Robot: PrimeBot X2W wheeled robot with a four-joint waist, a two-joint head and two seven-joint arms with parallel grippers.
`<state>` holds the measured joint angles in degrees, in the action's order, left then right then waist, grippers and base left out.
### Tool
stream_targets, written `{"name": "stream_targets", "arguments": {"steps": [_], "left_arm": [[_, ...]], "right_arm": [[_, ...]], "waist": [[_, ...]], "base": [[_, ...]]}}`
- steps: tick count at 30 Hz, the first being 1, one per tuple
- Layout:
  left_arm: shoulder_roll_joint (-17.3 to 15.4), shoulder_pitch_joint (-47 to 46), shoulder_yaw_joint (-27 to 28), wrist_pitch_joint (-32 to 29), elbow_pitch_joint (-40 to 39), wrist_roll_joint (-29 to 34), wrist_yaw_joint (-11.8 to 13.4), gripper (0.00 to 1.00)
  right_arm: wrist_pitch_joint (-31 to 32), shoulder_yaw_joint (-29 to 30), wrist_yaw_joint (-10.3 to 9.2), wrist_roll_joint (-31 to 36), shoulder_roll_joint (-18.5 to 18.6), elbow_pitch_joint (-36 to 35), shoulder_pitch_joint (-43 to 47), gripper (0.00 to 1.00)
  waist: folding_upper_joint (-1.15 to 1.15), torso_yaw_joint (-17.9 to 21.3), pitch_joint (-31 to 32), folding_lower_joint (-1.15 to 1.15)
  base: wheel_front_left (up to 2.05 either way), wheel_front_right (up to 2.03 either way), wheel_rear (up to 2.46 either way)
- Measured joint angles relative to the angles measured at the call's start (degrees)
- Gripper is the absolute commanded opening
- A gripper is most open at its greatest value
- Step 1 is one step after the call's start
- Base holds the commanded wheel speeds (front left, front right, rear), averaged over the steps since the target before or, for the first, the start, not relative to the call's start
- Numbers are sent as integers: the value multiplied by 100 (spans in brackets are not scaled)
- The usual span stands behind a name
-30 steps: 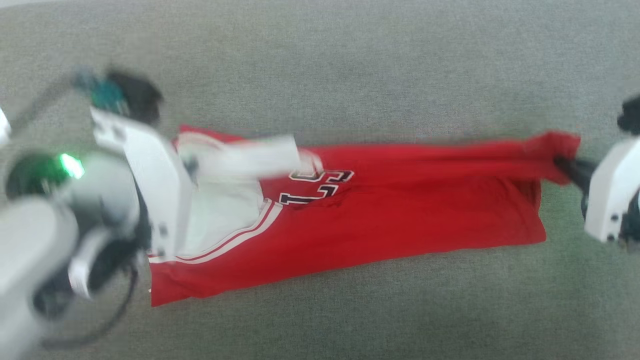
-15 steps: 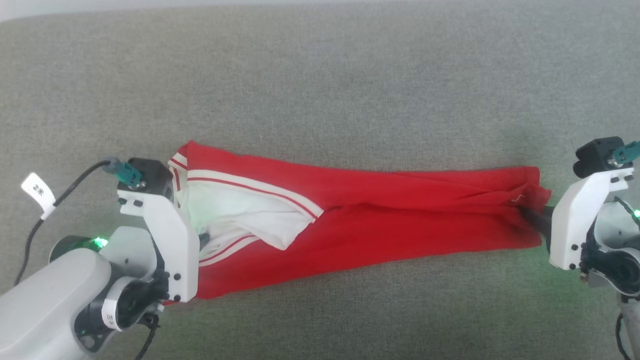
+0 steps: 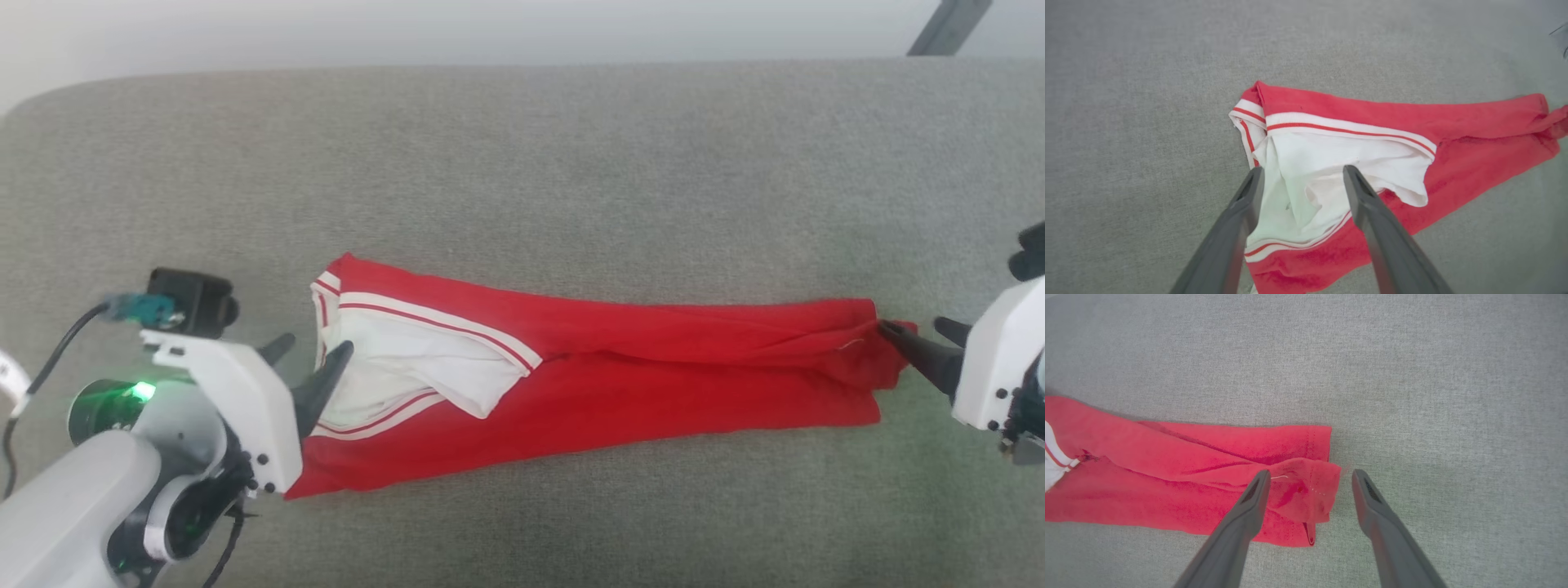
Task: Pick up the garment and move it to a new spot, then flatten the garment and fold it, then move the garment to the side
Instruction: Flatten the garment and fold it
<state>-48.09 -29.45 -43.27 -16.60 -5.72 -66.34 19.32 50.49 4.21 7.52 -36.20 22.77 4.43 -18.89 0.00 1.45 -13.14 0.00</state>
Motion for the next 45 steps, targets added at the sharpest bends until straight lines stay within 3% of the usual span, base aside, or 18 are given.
{"name": "stream_targets", "arguments": {"steps": [10, 16, 20, 21, 22, 23, 35, 45], "left_arm": [[177, 735, 554, 1750, 405, 134, -52, 100], [423, 1031, 820, 2782, 884, 208, -280, 100], [661, 1167, 1063, 3075, 1220, 272, -476, 100], [733, 1206, 1134, 3106, 1301, 293, -542, 100], [811, 1249, 1232, 3129, 1380, 331, -615, 100], [898, 1268, 1312, 3141, 1468, 392, -683, 100], [1931, 1750, 2809, 3158, 2080, 1532, -1553, 100], [2465, 1959, 3559, 3158, 2219, 2359, -2143, 100]], "right_arm": [[308, 298, 0, 58, -146, 386, 104, 100], [356, 131, 0, 13, -129, 936, -91, 100], [348, -118, -1, -63, -76, 1394, -287, 100], [348, -216, -3, -87, -29, 1474, -342, 92], [356, -332, -3, -126, 25, 1550, -399, 30], [354, -439, -3, -219, 67, 1596, -428, 0], [-27, -611, 3, -875, 345, 1931, -647, 0], [-296, -10, 2, -967, 893, 2231, -642, 0]], "waist": [[0, -262, 75, 0], [0, -470, -9, 0], [0, -589, -61, 0], [0, -615, -70, 0], [0, -643, -79, 0], [0, -671, -87, 0], [0, -756, -101, 0], [0, -560, -124, 0]], "base": [[0, 0, 0], [0, 0, 0], [0, 0, 0], [0, 0, 0], [0, 0, 0], [0, 0, 0], [0, 0, 0], [0, 0, 0]]}}
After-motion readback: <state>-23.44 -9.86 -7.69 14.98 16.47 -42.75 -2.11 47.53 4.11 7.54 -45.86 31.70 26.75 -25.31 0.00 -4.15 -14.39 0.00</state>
